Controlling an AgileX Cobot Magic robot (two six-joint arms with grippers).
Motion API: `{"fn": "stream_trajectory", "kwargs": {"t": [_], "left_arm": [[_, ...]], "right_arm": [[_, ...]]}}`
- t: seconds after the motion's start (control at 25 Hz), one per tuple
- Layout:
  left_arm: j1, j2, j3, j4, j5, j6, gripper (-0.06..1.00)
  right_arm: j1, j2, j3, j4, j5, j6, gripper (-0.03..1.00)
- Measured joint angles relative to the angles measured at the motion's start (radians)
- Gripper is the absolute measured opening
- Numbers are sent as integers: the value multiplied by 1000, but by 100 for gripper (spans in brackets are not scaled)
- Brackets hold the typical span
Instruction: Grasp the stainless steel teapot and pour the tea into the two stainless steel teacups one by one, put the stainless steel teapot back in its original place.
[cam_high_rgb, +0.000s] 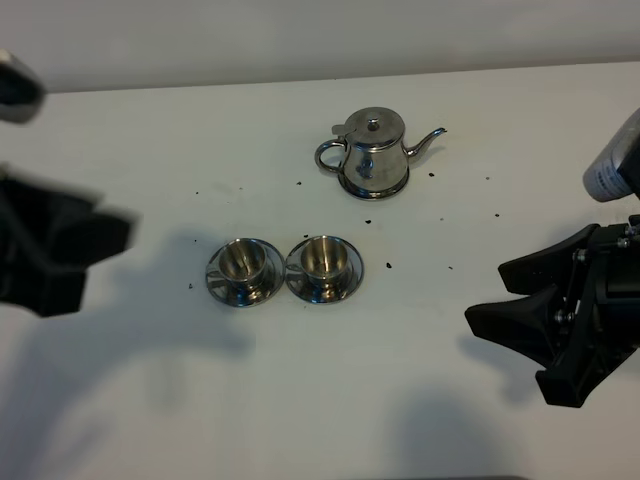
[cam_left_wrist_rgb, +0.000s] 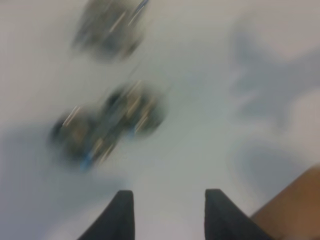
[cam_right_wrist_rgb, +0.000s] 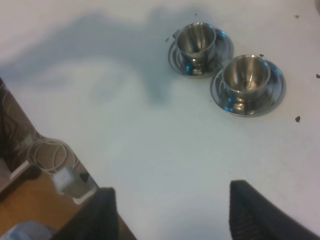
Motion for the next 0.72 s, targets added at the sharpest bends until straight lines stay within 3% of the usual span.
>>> {"fn": "stream_trajectory", "kwargs": {"t": [0.08,0.16,0.44,0.72], "left_arm": [[0,-1,2,132,129,-123,37],[0,-17,26,195,196,-196,37],[0,-269,318,239,198,-324,37],[0,-591,507,287,66,-303,37]], "right_arm": [[0,0,0,0,-11,1,48],[0,0,0,0,-22,1,48],[0,0,0,-1,-52,1,48],[0,0,0,6,-58,1,48]]}}
